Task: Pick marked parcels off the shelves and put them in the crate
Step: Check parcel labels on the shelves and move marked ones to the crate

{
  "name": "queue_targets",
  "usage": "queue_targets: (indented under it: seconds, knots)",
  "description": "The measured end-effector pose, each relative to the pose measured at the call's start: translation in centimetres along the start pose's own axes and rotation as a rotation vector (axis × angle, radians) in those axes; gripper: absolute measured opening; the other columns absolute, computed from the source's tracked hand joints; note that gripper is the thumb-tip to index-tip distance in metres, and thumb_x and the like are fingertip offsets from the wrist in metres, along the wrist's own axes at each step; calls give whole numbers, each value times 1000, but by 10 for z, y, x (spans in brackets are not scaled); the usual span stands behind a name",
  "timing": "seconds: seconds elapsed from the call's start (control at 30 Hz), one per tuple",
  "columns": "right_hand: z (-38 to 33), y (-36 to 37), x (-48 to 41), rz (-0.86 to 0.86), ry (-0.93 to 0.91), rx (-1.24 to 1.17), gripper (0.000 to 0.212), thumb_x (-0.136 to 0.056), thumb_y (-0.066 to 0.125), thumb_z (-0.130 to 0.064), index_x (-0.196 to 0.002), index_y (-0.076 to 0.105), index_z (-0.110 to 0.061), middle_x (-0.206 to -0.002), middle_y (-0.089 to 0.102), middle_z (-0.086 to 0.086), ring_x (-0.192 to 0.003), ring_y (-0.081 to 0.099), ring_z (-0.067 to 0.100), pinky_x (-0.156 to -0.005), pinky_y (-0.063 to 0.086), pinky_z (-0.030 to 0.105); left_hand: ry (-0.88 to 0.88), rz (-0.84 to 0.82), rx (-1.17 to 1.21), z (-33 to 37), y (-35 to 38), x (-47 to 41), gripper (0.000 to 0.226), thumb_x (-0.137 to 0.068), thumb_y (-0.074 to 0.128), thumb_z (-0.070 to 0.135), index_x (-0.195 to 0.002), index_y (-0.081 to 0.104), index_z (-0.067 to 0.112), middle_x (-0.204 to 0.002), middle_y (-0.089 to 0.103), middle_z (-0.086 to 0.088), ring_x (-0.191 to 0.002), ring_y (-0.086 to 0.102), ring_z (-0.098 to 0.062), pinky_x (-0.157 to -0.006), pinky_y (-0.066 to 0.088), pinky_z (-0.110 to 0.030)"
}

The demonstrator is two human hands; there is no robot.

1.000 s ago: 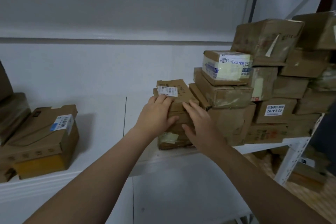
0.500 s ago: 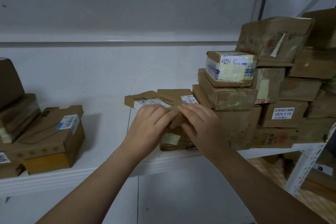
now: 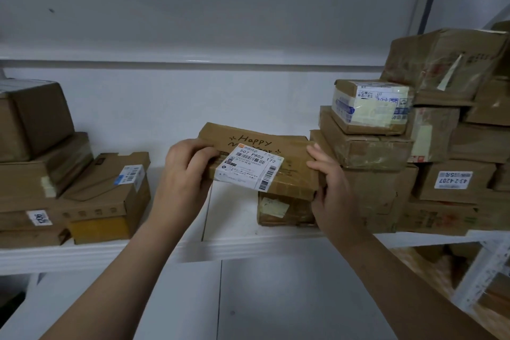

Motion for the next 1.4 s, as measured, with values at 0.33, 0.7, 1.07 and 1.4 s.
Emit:
queue_targets:
  seconds: [0.33,0.7,1.07,1.4]
  knots:
    - [-37,16,-18,28,349,-161,38,-94,50,-19,-133,46,-20,-102,54,-25,-92,53,-19,-77,41,1,-780,129,560,-8,-35,12,59,-75,70,32,-127,44,26,-111,58,7,-97,59,-3,-78,49,-13]
    - [-68,87,-43,126,600,-287,14,-95,55,-15,-109,55,-17,-93,60,-14,-85,60,-4,-76,53,19,-926,37,877,-41,-113,29,45,-85,60,0,-128,52,10,-96,67,0,-81,65,0,-70,51,-12]
    - [-145,194,-46,-176,690,-630,41,-97,47,-6,-129,48,-31,-128,54,-3,-118,53,8,-98,43,27,124,-99,-235,-98,-147,34,50,-78,66,3,-124,50,16,-116,53,-7,-98,51,-29,-79,41,-39]
    - [-162,236,1,-518,855,-475,45,-88,46,5,-125,57,-17,-112,60,-8,-108,54,6,-84,42,11,32,-634,-492,-139,-108,60,29,-76,70,16,-105,69,19,-91,66,-7,-81,60,-31,-69,46,-38]
Point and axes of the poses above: each hand's wrist, its own x-axis away from the middle knuckle, its own y-axis out of the palm, z = x × y, the point moved 2 cm from there along -x, towards the middle knuckle
